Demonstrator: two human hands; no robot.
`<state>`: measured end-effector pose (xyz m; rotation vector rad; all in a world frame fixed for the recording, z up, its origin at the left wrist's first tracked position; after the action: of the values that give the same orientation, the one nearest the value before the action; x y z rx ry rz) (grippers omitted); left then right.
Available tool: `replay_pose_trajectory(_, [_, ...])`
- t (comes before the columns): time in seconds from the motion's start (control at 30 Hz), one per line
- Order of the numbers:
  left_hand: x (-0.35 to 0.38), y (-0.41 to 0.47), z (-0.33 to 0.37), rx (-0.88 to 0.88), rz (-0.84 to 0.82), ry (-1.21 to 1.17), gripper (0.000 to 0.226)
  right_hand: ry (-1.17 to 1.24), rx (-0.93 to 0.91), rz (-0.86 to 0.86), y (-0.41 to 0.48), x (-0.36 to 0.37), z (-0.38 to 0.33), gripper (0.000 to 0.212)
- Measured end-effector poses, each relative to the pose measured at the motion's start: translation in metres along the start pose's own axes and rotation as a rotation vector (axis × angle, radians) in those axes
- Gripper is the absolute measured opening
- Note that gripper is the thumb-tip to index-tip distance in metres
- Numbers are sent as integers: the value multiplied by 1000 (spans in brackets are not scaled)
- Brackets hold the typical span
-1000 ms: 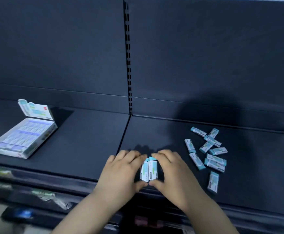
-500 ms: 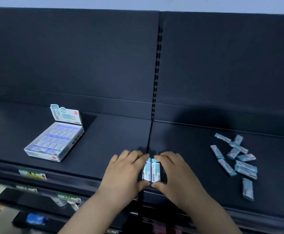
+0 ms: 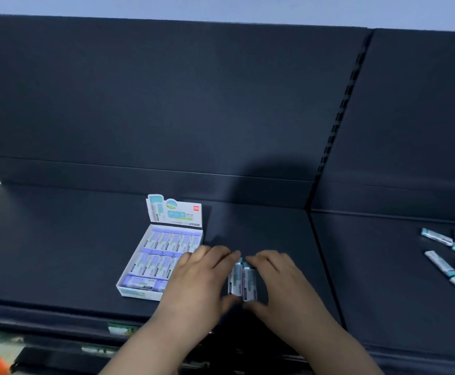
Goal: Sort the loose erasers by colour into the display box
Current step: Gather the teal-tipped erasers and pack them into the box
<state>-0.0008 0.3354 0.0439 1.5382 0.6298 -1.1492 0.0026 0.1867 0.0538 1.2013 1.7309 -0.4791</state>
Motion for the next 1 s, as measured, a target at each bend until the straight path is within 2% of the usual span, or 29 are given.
replay_pose_trajectory(0.23, [7,0,-18,-9,-9,-5,70,-10,-22,-31,21,12,-1,63])
replay_pose_trajectory(0.43, [4,3,-30,-33,-18,46,68,85,-50,-78,39,16,2,68])
replay_pose_trajectory(0.83, [-4,-8,-116,-162,-144,55,75,130,-93,-95,86,52,-37,70])
replay_pose_trajectory(1.0, [0,-5,-160,-54,-240,19,73,69,-55,-57,114,75,-66,68])
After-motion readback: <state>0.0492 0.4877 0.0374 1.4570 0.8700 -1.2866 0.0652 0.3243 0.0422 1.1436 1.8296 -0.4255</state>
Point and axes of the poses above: each hand's wrist, its own y-axis towards the middle knuckle, its own x-axis out of the palm, z = x × y, the point moved 3 cm from there along y, towards the middle knuckle, and after that the axes turned 6 degrees about y, right-handed, at the moved point
